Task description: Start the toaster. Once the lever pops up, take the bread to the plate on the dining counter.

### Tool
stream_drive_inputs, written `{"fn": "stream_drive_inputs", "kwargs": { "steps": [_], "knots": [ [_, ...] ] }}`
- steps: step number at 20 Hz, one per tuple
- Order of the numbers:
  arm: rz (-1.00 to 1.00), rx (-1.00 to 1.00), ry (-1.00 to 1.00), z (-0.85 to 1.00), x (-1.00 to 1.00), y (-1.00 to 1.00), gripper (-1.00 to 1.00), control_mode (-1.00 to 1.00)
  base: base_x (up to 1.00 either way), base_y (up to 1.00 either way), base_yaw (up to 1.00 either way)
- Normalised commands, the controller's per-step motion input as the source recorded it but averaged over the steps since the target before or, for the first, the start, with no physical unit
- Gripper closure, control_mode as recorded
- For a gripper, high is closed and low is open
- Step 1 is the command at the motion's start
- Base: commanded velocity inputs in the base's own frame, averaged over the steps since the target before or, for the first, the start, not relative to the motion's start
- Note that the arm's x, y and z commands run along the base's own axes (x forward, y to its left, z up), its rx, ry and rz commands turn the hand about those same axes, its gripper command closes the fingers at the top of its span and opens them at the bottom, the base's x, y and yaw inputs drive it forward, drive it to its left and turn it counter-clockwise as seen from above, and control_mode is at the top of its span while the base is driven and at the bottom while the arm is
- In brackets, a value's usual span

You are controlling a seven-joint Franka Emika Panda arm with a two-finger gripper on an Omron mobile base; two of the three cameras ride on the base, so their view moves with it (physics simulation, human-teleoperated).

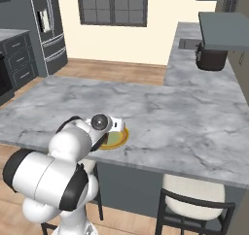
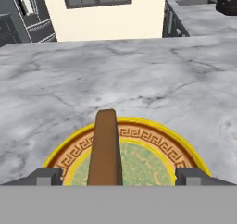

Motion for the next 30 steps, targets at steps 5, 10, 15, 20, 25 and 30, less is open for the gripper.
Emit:
{"fn": "stream_drive_inputs", "kwargs": {
  "steps": [5,10,15,20,25,30],
  "knots": [
    [0.0,0.0,0.0,0.3,0.0,0.0,-1.0,-1.0,0.0,0.0,0.0],
    [0.0,0.0,0.0,0.56,0.01,0.0,-1.0,-1.0,0.0,0.0,0.0],
    [0.0,0.0,0.04,0.58,0.0,0.0,-1.0,-1.0,0.0,0.0,0.0],
    [0.0,0.0,0.1,0.65,0.0,0.0,-1.0,-1.0,0.0,0.0,0.0],
    [0.0,-0.04,0.12,0.59,-0.27,0.0,-1.0,-1.0,0.0,0.0,0.0],
    [0.0,-0.01,0.12,0.39,-0.44,0.0,-1.0,-1.0,0.0,0.0,0.0]
  ]
}}
